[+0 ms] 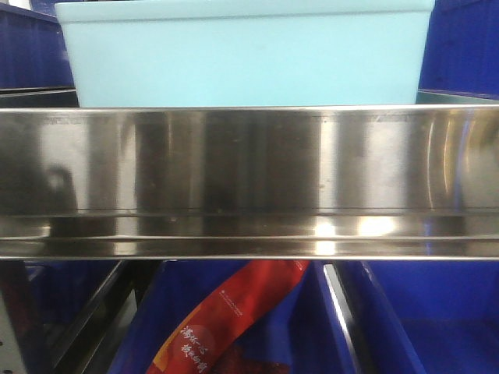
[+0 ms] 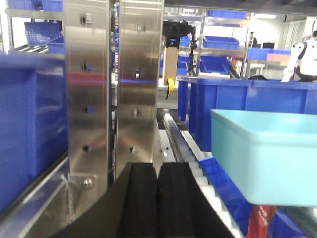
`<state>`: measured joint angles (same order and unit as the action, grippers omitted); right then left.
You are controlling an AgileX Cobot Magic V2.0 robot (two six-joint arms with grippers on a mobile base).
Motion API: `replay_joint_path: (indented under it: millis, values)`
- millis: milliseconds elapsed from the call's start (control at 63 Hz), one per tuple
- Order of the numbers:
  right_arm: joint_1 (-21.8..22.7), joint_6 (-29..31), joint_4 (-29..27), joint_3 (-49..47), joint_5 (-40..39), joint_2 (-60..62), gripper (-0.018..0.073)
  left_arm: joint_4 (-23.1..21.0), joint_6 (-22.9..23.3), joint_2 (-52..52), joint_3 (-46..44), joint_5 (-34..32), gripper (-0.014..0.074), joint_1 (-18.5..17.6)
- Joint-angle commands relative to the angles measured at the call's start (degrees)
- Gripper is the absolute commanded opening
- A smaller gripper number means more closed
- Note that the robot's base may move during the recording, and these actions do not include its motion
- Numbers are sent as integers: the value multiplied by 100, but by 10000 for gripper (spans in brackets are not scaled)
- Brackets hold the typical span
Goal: Fetch blue bin and place on conveyor start
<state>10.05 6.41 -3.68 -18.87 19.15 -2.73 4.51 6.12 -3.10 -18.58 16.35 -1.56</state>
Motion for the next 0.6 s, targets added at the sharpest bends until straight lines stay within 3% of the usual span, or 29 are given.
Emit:
replay_joint_path:
  millis: [0, 333, 587]
  values:
    - [19, 4, -13, -488, 598, -375, -167, 27, 1, -438, -513, 501, -111, 28]
    - [19, 4, -13, -1688, 1261, -2261, -167, 27, 1, -2929, -2696, 2828, -111, 28]
    - [19, 4, -187, -1977, 1238, -3051, -167, 1, 1, -3828, -3084, 2503, -111, 28]
